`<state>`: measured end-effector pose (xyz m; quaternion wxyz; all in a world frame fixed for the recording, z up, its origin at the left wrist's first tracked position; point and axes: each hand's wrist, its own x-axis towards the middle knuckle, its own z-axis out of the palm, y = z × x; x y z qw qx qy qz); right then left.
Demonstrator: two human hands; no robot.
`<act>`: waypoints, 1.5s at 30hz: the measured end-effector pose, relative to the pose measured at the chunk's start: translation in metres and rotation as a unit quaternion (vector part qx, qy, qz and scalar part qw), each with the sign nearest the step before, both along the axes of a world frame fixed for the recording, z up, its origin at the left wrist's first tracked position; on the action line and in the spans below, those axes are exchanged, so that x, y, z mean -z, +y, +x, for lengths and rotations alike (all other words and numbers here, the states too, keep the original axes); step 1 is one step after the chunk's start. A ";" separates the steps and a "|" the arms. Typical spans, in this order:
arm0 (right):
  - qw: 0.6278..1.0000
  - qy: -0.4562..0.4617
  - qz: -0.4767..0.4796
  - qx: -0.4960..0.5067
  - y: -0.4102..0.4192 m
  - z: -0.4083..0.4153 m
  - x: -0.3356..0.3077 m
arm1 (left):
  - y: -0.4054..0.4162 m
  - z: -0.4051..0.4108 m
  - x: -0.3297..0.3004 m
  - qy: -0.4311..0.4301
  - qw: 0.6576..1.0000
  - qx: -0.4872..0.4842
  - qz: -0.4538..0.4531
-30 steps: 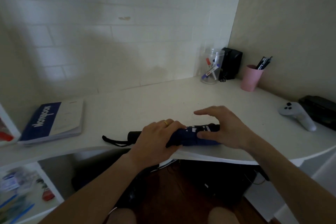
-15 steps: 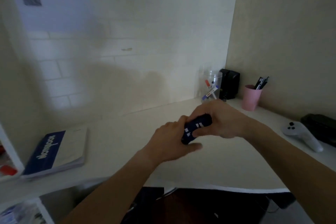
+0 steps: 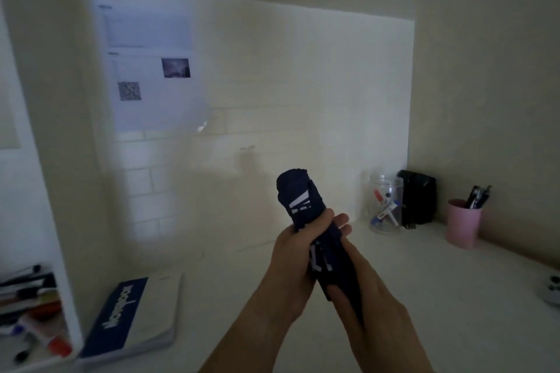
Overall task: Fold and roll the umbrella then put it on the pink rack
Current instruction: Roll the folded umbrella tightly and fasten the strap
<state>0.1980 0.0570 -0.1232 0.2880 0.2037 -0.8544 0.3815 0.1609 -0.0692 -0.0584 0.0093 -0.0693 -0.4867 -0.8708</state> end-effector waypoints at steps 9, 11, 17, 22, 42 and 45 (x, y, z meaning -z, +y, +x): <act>0.988 0.100 0.017 -0.118 0.033 0.023 0.012 | -0.026 0.014 -0.026 0.114 0.977 0.081 0.160; 0.984 0.150 0.061 -0.066 0.037 0.020 0.025 | -0.021 0.016 -0.030 0.120 0.978 0.079 0.150; 0.991 -0.066 -0.067 -0.091 0.012 0.033 -0.002 | -0.011 0.005 -0.036 0.046 0.989 -0.099 0.099; 0.979 -0.176 -0.098 -0.039 0.007 0.026 -0.014 | -0.011 0.011 -0.039 0.074 0.992 -0.055 0.085; 0.767 -0.382 -0.470 -0.213 -0.003 0.050 -0.029 | 0.003 0.040 -0.003 0.065 0.985 0.125 0.102; 0.816 -0.335 -0.429 -0.196 0.002 0.040 -0.025 | 0.009 0.027 -0.007 0.034 0.997 0.025 0.068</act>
